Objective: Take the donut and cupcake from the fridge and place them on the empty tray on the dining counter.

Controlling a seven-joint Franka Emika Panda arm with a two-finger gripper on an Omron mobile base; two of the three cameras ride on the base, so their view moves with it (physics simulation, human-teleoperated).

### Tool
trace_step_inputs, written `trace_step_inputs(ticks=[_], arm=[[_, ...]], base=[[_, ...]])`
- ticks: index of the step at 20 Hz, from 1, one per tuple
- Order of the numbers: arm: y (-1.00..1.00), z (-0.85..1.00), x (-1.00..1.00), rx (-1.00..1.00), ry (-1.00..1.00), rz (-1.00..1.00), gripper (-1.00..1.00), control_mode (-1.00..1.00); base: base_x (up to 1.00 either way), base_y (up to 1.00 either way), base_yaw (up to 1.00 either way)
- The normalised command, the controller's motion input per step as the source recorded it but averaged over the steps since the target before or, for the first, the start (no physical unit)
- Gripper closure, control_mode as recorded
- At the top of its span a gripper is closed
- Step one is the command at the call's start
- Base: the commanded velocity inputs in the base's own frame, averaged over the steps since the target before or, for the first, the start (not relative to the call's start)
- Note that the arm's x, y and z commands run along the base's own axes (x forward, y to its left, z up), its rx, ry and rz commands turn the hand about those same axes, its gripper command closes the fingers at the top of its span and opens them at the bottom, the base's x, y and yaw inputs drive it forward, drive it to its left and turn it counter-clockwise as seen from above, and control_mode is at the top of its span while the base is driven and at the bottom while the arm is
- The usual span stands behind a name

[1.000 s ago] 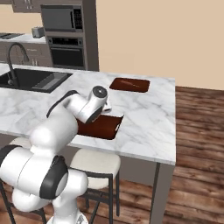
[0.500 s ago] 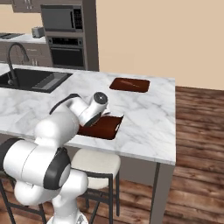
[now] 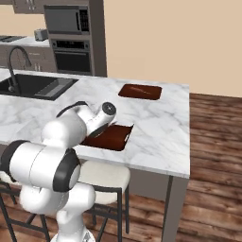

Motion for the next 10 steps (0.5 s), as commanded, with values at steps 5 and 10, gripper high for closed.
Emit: trace_step_inputs(ticks=[5, 10], arm=[[0.02, 0.02, 0.35, 0.0, 0.04, 0.32, 1.0, -1.0], [0.06, -0.01, 0.34, 0.0, 0.02, 0.3, 1.0, -1.0]], base=[[0.0, 0.0, 0.0], [0.0, 0.0, 0.0]])
